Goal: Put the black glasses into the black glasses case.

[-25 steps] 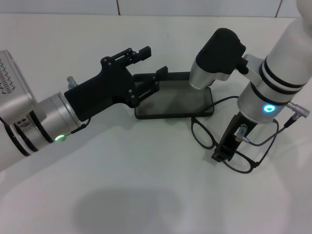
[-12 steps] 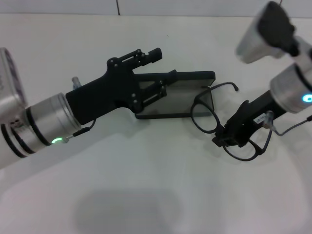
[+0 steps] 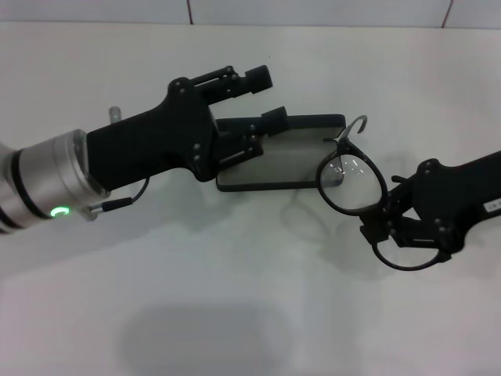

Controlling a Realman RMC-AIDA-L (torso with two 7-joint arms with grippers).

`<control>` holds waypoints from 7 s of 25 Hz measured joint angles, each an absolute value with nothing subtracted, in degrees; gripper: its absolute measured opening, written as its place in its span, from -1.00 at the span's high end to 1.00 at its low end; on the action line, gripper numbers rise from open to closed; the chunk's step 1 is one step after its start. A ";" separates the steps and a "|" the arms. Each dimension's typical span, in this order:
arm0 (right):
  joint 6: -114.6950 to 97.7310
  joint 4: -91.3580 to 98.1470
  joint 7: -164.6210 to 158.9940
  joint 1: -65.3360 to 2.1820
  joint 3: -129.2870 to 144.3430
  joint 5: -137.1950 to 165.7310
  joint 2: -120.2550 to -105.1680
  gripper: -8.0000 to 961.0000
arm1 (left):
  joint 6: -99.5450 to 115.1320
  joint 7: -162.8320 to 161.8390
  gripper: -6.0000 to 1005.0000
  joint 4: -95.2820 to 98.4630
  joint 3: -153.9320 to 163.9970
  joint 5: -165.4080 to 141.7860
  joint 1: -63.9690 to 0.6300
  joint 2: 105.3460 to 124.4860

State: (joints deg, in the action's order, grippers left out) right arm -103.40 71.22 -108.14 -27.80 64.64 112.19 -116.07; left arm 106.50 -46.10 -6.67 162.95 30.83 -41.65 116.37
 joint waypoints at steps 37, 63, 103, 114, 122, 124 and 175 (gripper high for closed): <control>-101.17 61.94 -62.23 -26.05 66.03 102.59 -115.94 0.70 | 101.29 -65.89 -0.13 -11.40 162.95 15.34 -54.79 118.32; -122.90 58.82 -40.46 -19.54 54.50 90.42 -115.69 0.67 | 97.36 -66.15 -0.13 -15.28 162.85 22.09 -50.20 117.47; -102.92 38.08 -49.14 -30.10 64.19 90.42 -114.82 0.63 | 98.40 -46.51 -0.13 -6.14 162.81 22.36 -52.60 119.48; -104.15 38.85 -49.88 -29.84 64.44 91.18 -113.21 0.62 | 97.39 -46.61 -0.13 -9.80 162.38 27.04 -51.28 119.36; -88.10 46.33 -52.89 -29.48 66.98 98.93 -116.04 0.62 | 84.74 -46.18 -0.13 -10.80 162.64 36.15 -49.46 119.34; -79.21 50.54 -57.89 -29.14 73.59 100.21 -116.02 0.61 | 83.21 -46.18 -0.13 -10.81 162.63 39.69 -48.63 119.31; -34.72 63.46 -73.12 -25.97 108.40 112.21 -115.96 0.17 | 82.17 -47.98 -0.13 -10.78 162.86 46.50 -46.23 119.36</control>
